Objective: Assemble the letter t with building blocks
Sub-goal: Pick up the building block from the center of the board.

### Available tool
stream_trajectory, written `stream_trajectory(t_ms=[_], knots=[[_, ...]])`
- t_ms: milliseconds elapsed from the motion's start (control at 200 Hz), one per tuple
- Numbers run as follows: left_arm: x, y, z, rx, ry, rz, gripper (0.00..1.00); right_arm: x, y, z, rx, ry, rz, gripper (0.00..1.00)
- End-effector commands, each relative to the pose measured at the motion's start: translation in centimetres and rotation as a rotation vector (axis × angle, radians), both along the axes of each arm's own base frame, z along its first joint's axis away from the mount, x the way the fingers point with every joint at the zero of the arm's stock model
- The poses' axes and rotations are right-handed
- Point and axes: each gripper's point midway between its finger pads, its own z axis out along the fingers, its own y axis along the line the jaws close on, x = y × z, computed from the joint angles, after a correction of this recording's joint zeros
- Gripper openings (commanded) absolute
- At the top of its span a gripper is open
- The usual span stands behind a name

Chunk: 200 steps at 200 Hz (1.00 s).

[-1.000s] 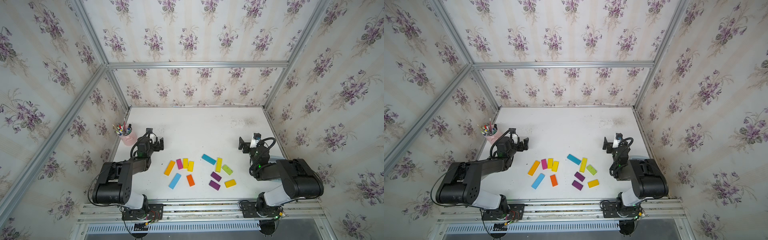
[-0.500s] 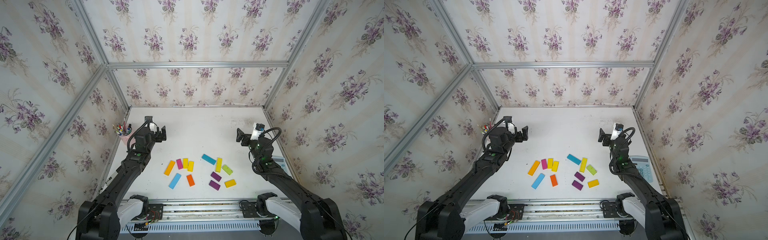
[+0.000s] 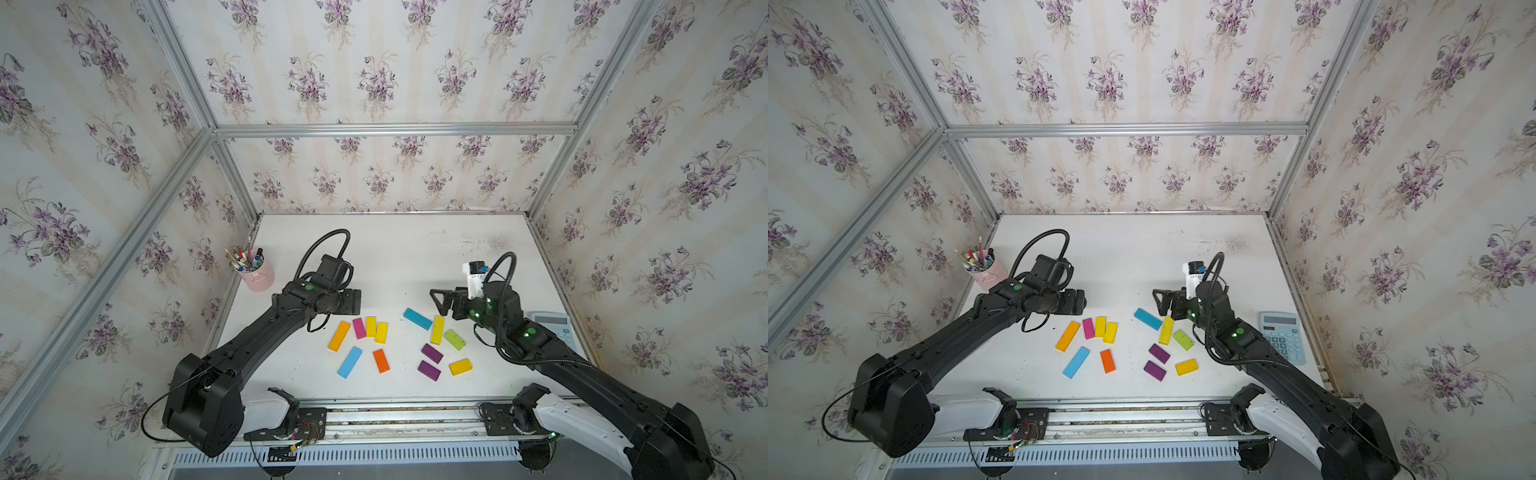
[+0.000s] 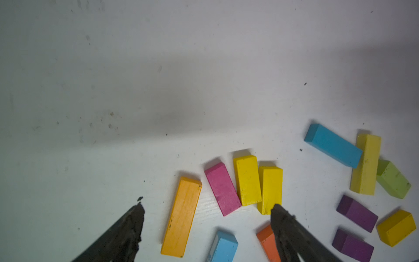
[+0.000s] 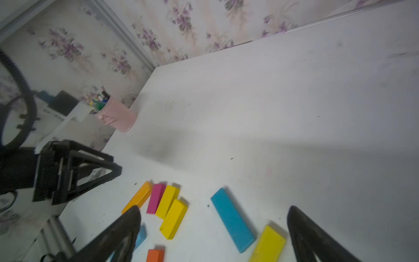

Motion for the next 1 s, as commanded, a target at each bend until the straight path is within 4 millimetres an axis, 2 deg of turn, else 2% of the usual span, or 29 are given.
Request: stream_trajectory(t_ms=[0, 70, 165, 265, 495, 585, 994], knots=[[-2.6, 1.0, -1.8, 0.036, 0.133, 0.054, 0.89, -1.4, 3.6, -1.0, 0.022, 0.09, 0.108, 1.0], [-3.3, 1.0, -3.0, 0.043, 0.184, 0.05, 0.88, -2.4, 6.1, -1.9, -0.002, 0.106, 0.173, 1.0], [-4.2, 0.7, -4.4, 0.038, 0.259, 0.028, 0.87, -3.6, 8.7, -2.6, 0.025, 0.125, 0.235, 1.0], [-4.9, 0.7, -6.1, 0.053, 0.321, 0.028, 0.86, -4.7, 10.3, -3.3, 0.056, 0.145, 0.267, 1.0], [-4.9, 1.3, -7.3, 0.094, 0.336, 0.042, 0.86, -7.4, 14.3, -4.5, 0.075, 0.192, 0.363, 1.0], [-4.8, 1.4, -7.7, 0.102, 0.338, 0.039, 0.85, -7.8, 15.0, -4.8, 0.09, 0.201, 0.381, 1.0], [-4.3, 1.9, -9.1, 0.156, 0.366, 0.033, 0.75, -7.7, 15.1, -4.8, 0.087, 0.199, 0.386, 1.0]])
